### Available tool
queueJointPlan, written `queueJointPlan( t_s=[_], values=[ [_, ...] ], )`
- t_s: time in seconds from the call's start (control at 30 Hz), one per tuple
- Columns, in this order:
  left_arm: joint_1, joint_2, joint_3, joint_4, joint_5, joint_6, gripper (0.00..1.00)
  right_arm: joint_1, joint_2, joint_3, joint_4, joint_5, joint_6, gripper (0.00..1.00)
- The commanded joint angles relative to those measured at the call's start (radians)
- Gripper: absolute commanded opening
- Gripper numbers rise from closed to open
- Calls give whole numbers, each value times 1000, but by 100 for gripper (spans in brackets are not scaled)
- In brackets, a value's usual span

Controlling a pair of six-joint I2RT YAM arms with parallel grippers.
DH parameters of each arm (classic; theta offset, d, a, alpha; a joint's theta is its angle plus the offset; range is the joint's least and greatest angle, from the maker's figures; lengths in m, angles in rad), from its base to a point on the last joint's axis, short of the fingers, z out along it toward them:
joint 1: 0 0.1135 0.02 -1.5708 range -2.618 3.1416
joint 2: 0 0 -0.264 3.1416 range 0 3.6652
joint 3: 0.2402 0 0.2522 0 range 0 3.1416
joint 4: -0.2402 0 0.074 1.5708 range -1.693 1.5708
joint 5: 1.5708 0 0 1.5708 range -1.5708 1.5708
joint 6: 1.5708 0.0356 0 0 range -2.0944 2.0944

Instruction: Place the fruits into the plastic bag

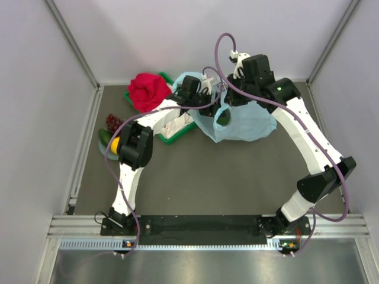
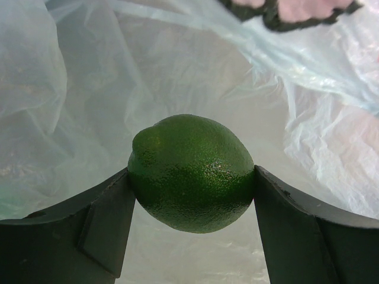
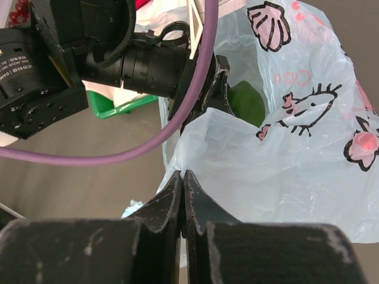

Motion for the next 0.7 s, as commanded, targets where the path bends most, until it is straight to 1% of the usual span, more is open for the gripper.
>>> queueJointPlan(
  t_s=[0.0,0.1,0.23,0.3,0.4,0.47,0.53,0.67],
  values=[
    [5,11,-10,-30,47,33,69,-10,-30,-7,25,-12,5,0],
    [5,19,-6,-56,56,47,71,-11,-43,-29,39,-17,7,0],
    [5,14,2,-91,56,81,78,-9,-56,-58,48,-25,8,0],
    [5,12,4,-103,61,91,79,-10,-60,-70,50,-28,10,0],
    [5,6,-5,-114,55,99,84,-9,-66,-79,57,-29,11,0],
    [5,8,-5,-120,53,102,89,-11,-70,-86,60,-29,14,0],
    [5,11,-9,-128,58,107,89,-9,-73,-93,59,-28,17,0],
    [5,8,-13,-132,49,107,96,-11,-86,-112,64,-25,28,0]
  ],
)
